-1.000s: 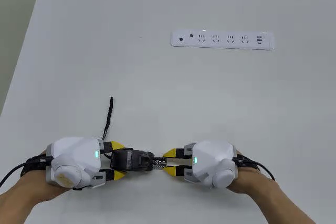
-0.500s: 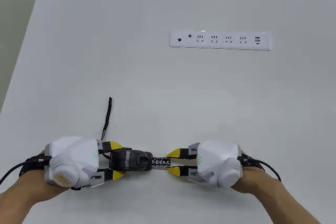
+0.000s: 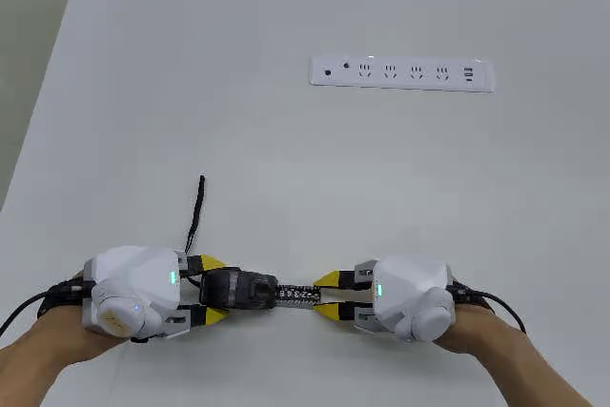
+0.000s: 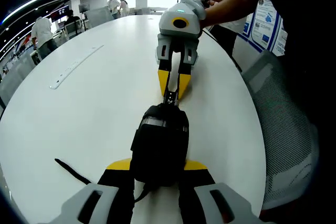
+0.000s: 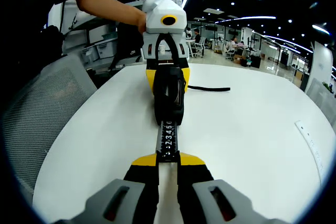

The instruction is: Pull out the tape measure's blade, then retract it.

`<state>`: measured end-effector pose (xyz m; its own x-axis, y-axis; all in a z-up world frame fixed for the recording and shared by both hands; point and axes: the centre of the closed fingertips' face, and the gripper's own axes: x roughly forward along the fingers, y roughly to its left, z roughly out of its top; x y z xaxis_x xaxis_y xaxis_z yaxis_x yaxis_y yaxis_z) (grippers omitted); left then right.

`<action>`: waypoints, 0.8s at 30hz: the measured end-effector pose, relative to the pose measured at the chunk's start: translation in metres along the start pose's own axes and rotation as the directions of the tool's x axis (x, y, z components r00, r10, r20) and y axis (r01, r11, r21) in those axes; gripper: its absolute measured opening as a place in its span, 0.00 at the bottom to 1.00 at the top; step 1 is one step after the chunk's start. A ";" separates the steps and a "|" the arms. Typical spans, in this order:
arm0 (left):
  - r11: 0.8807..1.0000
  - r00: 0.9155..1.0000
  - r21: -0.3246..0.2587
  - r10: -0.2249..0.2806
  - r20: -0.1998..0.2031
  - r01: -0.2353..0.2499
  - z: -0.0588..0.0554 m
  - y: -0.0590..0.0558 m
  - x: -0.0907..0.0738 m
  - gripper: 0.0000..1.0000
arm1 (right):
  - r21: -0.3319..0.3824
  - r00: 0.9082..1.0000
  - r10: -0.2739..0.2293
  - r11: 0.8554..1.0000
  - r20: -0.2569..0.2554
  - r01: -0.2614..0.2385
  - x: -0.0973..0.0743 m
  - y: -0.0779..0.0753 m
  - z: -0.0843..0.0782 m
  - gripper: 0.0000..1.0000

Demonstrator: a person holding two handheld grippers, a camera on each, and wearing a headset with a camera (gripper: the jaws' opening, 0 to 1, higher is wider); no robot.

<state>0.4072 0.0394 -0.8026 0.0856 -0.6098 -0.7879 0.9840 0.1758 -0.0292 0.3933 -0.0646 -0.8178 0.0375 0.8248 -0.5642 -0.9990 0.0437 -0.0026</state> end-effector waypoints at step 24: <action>1.000 1.000 -0.002 0.000 0.007 0.000 0.001 0.000 0.000 0.29 | 0.017 1.000 0.003 1.000 -0.012 -0.003 -0.030 0.002 -0.021 0.11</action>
<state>0.4078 0.0386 -0.8023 0.0867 -0.6156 -0.7833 0.9837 0.1773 -0.0304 0.3901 -0.1008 -0.8185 0.0340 0.8182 -0.5739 -0.9986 0.0506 0.0129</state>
